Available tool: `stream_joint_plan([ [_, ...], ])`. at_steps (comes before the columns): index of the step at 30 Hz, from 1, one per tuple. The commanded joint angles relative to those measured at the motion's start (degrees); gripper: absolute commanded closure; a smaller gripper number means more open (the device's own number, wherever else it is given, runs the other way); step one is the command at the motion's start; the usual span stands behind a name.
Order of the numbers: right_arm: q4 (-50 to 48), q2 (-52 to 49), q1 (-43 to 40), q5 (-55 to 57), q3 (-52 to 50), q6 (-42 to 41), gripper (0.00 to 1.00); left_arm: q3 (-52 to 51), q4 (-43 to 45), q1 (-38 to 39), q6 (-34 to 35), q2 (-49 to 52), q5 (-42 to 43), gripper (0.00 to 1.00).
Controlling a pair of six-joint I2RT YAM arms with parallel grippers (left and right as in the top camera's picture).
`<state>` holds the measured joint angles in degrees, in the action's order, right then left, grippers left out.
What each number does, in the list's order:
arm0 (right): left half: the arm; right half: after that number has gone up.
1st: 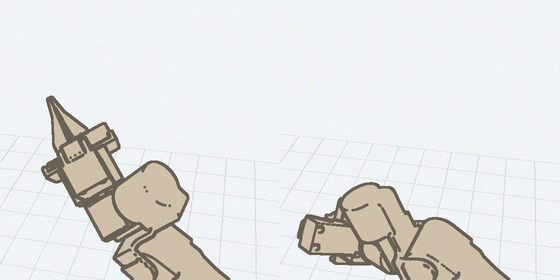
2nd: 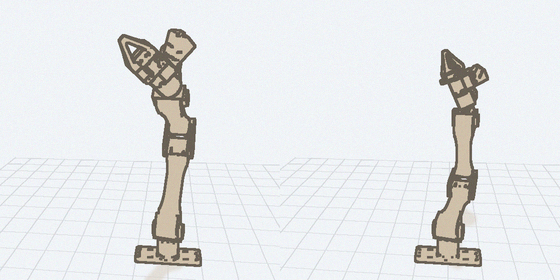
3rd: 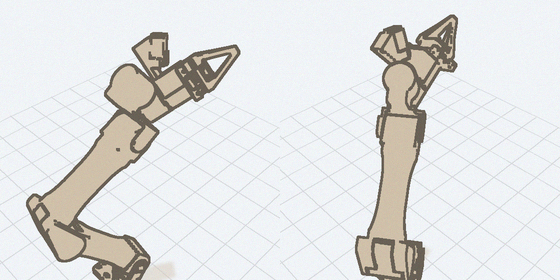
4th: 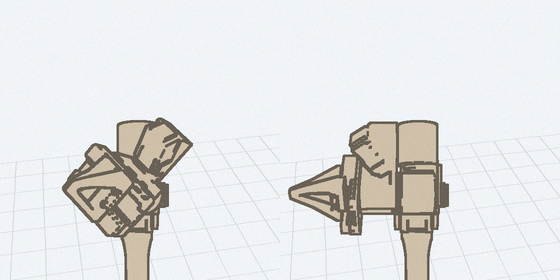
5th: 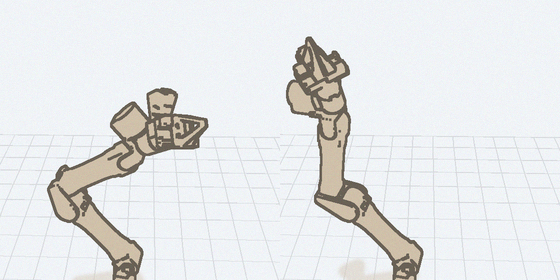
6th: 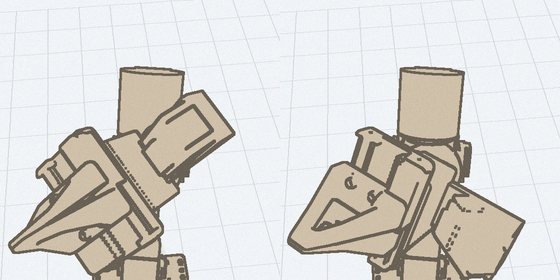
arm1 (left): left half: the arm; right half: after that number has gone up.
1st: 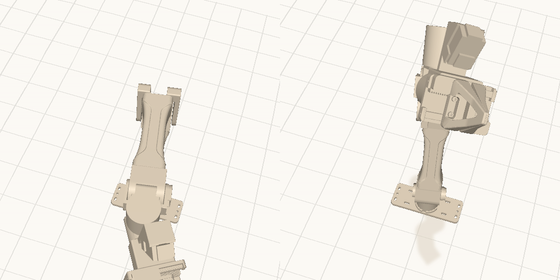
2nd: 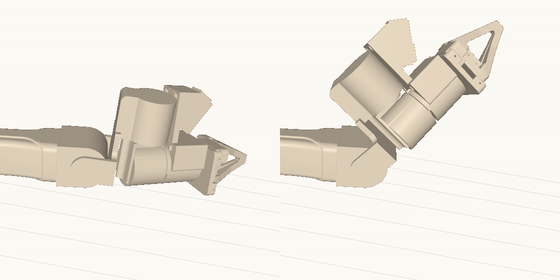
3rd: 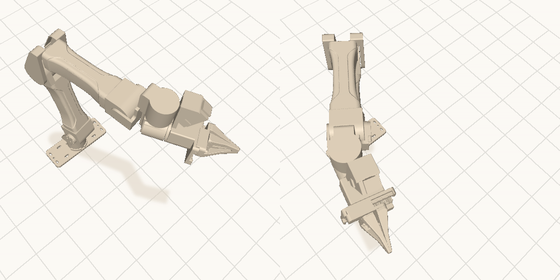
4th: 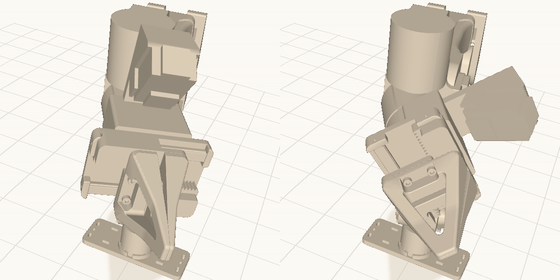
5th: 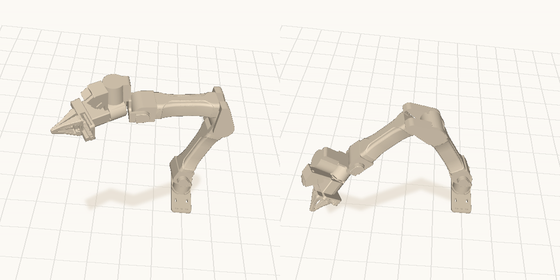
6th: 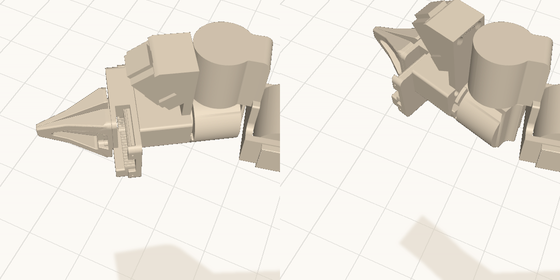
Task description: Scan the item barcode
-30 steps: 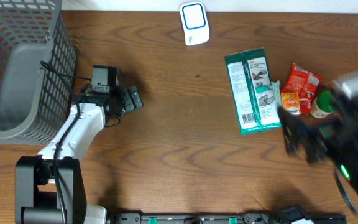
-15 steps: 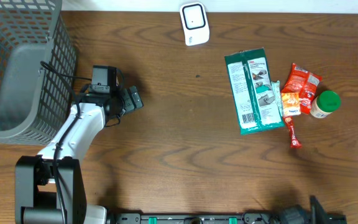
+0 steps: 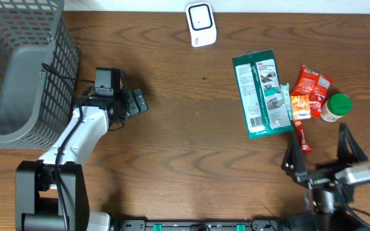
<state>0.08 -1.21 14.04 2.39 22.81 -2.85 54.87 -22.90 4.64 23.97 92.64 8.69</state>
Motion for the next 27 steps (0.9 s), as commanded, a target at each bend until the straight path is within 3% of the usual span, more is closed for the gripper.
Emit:
stream_joint_plan([
  [1, -8.22, 0.87, -1.46, 0.76, -7.5, -0.81, 0.01, -0.22, -0.13, -0.24, -0.31, 0.17, -0.13, 0.01],
  [7, -19.89, 0.9, -3.78, 0.72, -15.8, -1.44, 0.01, -0.22, -0.13, -0.24, -0.28, 0.17, -0.13, 0.01],
  [15, -22.58, 0.9, -6.62, 0.72, -22.25, -3.37, 0.01, -0.22, -0.13, -0.24, -0.31, 0.17, -0.13, 0.01],
  [27, 1.49, 0.92, -6.6, -2.71, -22.49, -2.21, 0.01, -0.22, -0.13, -0.24, -0.28, 0.17, -0.13, 0.01],
])
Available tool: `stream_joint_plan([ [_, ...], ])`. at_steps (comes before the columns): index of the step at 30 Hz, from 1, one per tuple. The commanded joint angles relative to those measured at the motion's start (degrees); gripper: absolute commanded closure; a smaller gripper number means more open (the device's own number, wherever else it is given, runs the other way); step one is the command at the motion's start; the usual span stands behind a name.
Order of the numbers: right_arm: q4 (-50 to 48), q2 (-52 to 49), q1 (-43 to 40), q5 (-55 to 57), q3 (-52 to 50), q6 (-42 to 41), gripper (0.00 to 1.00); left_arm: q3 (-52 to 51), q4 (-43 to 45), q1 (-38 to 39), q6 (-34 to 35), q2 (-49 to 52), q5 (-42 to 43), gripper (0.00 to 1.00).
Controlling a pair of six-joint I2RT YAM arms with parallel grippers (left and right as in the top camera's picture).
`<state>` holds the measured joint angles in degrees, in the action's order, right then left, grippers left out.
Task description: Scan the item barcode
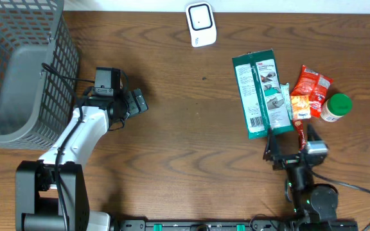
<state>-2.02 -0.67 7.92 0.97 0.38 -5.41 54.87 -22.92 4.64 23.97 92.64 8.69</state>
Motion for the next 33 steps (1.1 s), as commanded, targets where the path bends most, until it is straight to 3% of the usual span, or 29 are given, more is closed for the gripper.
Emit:
stream_joint_plan([
  [1, 4.55, 0.37, -0.48, -1.29, -0.07, 0.35, 0.01, -0.22, -0.11, -0.24, -0.28, 0.17, -0.13, 0.01],
  [33, 6.32, 0.33, -0.44, -1.27, -0.07, 1.2, 0.01, -0.22, -0.11, -0.24, -0.31, 0.02, -0.33, 0.0],
])
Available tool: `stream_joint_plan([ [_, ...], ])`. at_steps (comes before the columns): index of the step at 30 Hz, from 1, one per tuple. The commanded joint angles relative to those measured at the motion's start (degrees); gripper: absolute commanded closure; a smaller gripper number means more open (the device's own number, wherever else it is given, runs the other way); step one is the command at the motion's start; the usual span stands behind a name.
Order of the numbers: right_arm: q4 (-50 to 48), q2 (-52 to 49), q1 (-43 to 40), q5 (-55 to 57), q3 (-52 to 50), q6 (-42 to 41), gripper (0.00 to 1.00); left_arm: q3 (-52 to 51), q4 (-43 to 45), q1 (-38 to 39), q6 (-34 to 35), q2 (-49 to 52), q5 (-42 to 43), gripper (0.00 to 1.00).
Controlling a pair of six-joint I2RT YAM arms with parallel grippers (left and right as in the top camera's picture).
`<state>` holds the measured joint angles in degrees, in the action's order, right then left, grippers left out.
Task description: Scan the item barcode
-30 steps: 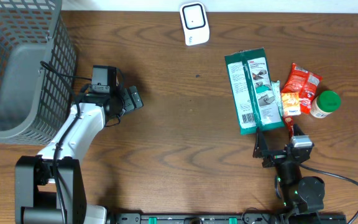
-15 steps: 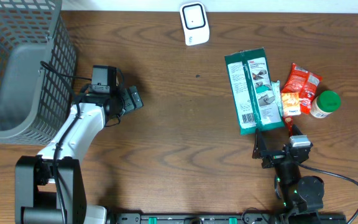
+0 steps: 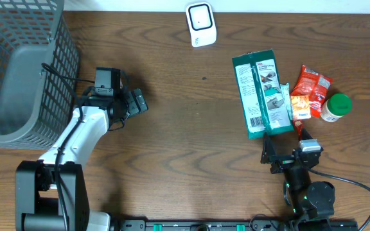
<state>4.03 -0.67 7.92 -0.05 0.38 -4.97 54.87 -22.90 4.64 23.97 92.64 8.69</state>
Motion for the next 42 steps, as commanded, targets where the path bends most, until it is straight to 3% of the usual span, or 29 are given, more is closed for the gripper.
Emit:
stream_joint_plan([
  [1, 0.26, 0.33, -0.44, -0.24, -0.07, 0.76, 0.01, -0.22, -0.15, -0.2, -0.28, -0.39, -0.33, 0.0],
  [7, 0.26, 0.33, -0.44, -0.24, -0.07, 0.76, 0.01, -0.24, -0.15, -0.2, -0.31, -11.08, -0.33, 0.0],
  [20, 0.26, 0.33, -0.44, -0.24, -0.07, 0.76, 0.01, -0.26, -0.66, -0.24, -3.26, -56.85, -2.1, 0.0],
  [23, 0.26, 0.33, -0.44, -0.24, -0.07, 0.76, 0.01, -0.26, -3.93, -0.26, -4.28, -62.88, -2.36, 0.0],
  [29, 0.26, 0.33, -0.44, -0.24, -0.07, 0.76, 0.01, -0.48, -23.45, -1.62, -4.39, -74.62, -3.45, 0.0],
  [32, 0.26, 0.33, -0.44, -0.24, -0.07, 0.76, 0.01, -1.84, -27.91, -1.75, -4.44, -78.9, -5.33, 0.0],
  [39, 0.26, 0.33, -0.44, -0.24, -0.07, 0.76, 0.01, -9.31, -27.36, -1.75, -4.42, -87.47, -5.35, 0.0],
  [42, 0.26, 0.33, -0.44, -0.24, -0.07, 0.76, 0.01, -14.78, -20.81, -1.75, -4.39, -91.14, -5.31, 0.0],
])
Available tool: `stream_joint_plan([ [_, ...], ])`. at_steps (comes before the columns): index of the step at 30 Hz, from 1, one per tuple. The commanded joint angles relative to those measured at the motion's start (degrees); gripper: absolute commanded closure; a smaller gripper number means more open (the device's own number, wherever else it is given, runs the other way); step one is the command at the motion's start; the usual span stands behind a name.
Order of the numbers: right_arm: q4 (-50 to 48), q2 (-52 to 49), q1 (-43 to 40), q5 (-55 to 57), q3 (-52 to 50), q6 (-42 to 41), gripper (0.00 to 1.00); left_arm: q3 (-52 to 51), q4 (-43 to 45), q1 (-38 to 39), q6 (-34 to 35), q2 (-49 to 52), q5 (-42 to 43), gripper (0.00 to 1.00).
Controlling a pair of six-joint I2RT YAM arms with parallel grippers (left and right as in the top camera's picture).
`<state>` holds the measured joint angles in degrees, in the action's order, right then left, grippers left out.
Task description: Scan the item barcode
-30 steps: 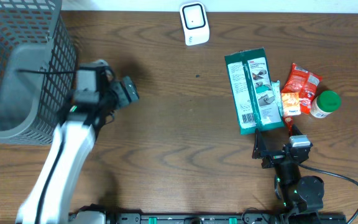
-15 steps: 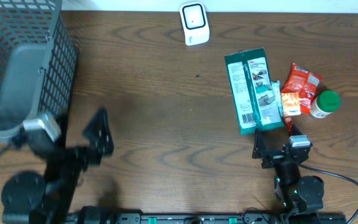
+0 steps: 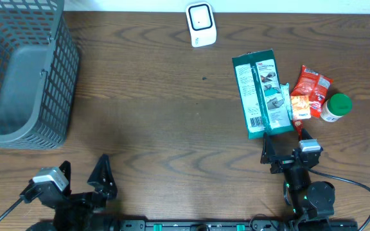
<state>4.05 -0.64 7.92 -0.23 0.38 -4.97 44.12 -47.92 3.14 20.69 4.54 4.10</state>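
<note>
The white barcode scanner stands at the far edge of the table. A green packet lies at the right with its barcode label near its lower left. My right gripper is open just below the packet's near edge, one finger by the packet's corner and the other by a red stick. My left gripper is open at the front left edge, far from every item.
Right of the green packet lie red snack packets, a small orange packet and a green-capped bottle. A grey wire basket fills the far left corner. Brown tabletop lies between basket and items.
My left arm was stretched out beside the basket; now it is drawn back to the front left edge with its gripper open. The right gripper and the items have not moved.
At first my right gripper stood wide open at the front right edge, with the left arm beside the basket. Then the right gripper was at the green packet's near edge, and it has stayed there. The left arm has now left the basket for the front edge.
</note>
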Motion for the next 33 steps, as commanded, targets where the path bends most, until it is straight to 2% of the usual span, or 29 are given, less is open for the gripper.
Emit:
stream_joint_plan([
  [1, 0.24, 0.31, -0.44, -0.07, -0.07, 0.76, 0.01, -5.46, 6.82, -0.24, -1.11, -3.82, -0.7, 0.0],
  [7, 0.24, 0.31, -0.44, -0.07, -0.07, 0.76, 0.01, -12.48, 22.36, -0.28, -1.11, -4.42, -0.68, 0.0],
  [15, 0.24, 0.31, -0.44, -0.07, -0.07, 0.76, 0.01, -26.88, 56.68, -0.28, -1.14, -4.42, -0.68, 0.0],
  [18, 0.24, 0.31, -0.44, -0.07, -0.07, 0.76, 0.01, -32.11, 64.26, -0.28, -1.11, -4.42, -0.68, 0.0],
  [21, 0.24, 0.31, -0.44, -0.07, -0.07, 0.76, 0.01, -36.98, 67.82, -0.28, -1.09, -4.42, -0.66, 0.0],
  [28, 0.24, 0.31, -0.44, -0.07, -0.07, 0.76, 0.01, -43.32, 67.93, -0.28, -0.68, -4.42, -0.68, 0.0],
  [33, 0.24, 0.31, -0.44, -0.07, -0.07, 0.76, 0.01, -43.89, 60.02, -0.28, -0.72, -4.44, -0.7, 0.0],
])
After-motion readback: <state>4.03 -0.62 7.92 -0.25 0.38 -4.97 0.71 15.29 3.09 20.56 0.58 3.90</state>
